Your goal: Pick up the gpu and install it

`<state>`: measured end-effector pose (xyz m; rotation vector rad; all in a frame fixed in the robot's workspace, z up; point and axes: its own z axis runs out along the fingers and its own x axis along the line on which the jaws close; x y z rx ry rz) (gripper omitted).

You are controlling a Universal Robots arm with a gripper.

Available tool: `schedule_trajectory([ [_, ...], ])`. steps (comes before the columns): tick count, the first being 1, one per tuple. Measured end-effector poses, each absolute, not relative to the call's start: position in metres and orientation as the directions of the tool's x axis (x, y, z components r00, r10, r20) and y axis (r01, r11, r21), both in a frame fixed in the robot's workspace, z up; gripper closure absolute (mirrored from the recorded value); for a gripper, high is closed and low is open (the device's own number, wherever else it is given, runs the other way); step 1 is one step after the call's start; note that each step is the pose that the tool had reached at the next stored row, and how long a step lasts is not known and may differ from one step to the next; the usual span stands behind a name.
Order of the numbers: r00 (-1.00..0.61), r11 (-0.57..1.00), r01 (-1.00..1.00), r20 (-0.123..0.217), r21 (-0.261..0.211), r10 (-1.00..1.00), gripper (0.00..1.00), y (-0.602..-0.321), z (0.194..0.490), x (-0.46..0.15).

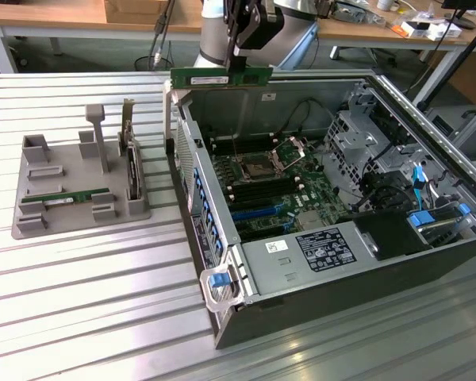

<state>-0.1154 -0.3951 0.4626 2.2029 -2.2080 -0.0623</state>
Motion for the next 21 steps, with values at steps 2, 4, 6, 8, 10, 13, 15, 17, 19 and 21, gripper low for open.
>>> schedule_trajectory([
  [2, -0.003, 0.002, -0.999, -0.013, 0.044, -1.000, 0.88, -0.395, 0.462, -0.112],
  [4, -0.003, 0.002, -0.999, -0.013, 0.044, -1.000, 0.88, -0.395, 0.462, -0.111],
  [6, -0.003, 0.002, -0.999, -0.013, 0.044, -1.000, 0.88, -0.395, 0.462, -0.108],
  [8, -0.003, 0.002, -0.999, -0.013, 0.044, -1.000, 0.88, -0.395, 0.462, -0.105],
  [10, -0.003, 0.002, -0.999, -0.013, 0.044, -1.000, 0.88, -0.395, 0.462, -0.100],
  [13, -0.003, 0.002, -0.999, -0.013, 0.044, -1.000, 0.88, -0.395, 0.462, -0.094],
  [15, -0.003, 0.002, -0.999, -0.013, 0.044, -1.000, 0.88, -0.395, 0.462, -0.089],
  [17, -0.003, 0.002, -0.999, -0.013, 0.044, -1.000, 0.88, -0.395, 0.461, -0.085],
  [19, -0.003, 0.002, -0.999, -0.013, 0.044, -1.000, 0.88, -0.395, 0.461, -0.082],
  [21, -0.003, 0.002, -0.999, -0.013, 0.044, -1.000, 0.88, -0.395, 0.461, -0.077],
])
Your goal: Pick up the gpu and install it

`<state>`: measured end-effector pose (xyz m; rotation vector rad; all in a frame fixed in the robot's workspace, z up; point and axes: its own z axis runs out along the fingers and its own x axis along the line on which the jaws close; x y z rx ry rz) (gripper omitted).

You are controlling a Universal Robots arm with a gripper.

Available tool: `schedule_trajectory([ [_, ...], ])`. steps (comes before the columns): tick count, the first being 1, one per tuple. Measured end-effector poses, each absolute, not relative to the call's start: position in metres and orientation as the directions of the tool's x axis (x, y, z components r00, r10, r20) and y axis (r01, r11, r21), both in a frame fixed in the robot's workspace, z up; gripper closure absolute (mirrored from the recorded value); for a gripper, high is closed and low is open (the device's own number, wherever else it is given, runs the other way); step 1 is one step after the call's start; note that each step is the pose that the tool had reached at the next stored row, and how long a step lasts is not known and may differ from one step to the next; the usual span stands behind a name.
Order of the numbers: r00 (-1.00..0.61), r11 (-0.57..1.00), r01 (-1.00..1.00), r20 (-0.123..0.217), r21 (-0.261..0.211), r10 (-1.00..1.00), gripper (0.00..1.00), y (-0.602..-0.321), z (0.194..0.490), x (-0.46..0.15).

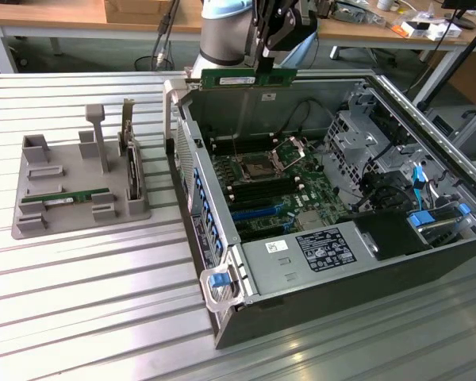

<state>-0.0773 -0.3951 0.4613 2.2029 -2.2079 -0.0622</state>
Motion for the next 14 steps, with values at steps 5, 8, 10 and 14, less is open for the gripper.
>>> schedule_trajectory([
  [5, -0.003, 0.002, -0.999, -0.012, 0.044, -1.000, 0.88, -0.395, 0.461, -0.058],
  [8, -0.003, 0.002, -0.999, -0.013, 0.044, -1.000, 0.88, -0.395, 0.461, -0.048],
  [10, -0.003, 0.002, -0.999, -0.013, 0.044, -1.000, 0.88, -0.395, 0.461, -0.038],
  [14, -0.003, 0.002, -0.999, -0.013, 0.044, -1.000, 0.88, -0.395, 0.460, -0.021],
])
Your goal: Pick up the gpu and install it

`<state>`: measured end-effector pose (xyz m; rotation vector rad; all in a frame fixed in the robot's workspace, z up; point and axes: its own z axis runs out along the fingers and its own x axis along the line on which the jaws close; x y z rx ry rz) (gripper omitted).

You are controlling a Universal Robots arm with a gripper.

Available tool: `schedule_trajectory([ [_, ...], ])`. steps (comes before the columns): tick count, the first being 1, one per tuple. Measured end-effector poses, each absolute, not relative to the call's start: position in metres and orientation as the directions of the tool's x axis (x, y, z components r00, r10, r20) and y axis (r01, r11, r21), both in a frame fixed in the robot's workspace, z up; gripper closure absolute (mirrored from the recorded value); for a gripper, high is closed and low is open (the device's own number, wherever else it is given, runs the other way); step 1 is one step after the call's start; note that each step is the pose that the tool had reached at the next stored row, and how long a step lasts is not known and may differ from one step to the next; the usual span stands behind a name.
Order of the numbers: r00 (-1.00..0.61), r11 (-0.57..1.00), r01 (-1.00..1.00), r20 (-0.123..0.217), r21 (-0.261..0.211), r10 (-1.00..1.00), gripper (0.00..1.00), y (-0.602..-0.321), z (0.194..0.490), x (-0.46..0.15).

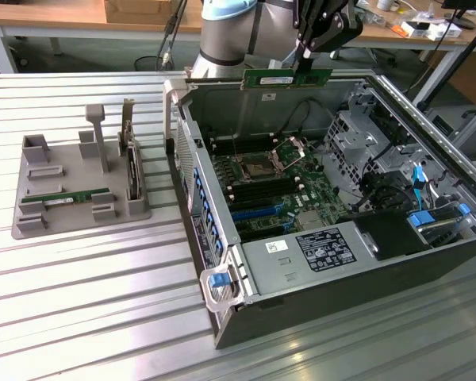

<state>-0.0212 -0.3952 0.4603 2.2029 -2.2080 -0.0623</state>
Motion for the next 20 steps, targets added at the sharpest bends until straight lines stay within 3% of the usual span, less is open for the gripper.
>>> schedule_trajectory([
  [20, -0.003, 0.002, -0.999, -0.013, 0.044, -1.000, 0.88, -0.395, 0.459, 0.043],
])
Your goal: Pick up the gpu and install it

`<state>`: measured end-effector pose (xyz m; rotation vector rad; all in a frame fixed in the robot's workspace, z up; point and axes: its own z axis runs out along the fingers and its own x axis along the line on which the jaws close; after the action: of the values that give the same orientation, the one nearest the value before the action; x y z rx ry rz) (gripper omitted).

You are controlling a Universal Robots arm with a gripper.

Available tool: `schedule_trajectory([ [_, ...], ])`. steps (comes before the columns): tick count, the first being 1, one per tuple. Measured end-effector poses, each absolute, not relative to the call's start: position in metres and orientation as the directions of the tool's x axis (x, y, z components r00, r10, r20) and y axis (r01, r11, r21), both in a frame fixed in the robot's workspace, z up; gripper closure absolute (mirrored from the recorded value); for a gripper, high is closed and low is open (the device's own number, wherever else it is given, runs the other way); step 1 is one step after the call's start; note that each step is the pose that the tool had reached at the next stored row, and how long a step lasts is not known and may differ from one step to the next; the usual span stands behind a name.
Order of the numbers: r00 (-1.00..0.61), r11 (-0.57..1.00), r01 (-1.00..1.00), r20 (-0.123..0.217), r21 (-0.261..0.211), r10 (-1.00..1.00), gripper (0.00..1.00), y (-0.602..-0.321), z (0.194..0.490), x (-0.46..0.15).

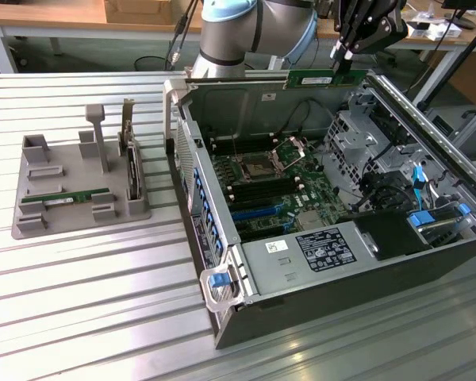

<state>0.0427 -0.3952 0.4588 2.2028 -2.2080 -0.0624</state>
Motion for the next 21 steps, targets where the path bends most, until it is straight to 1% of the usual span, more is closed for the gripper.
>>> schedule_trajectory([
  [5, -0.003, 0.002, -0.999, -0.013, 0.044, -1.000, 0.88, -0.395, 0.459, 0.061],
  [21, -0.003, 0.002, -0.999, -0.013, 0.044, -1.000, 0.88, -0.395, 0.453, 0.061],
])
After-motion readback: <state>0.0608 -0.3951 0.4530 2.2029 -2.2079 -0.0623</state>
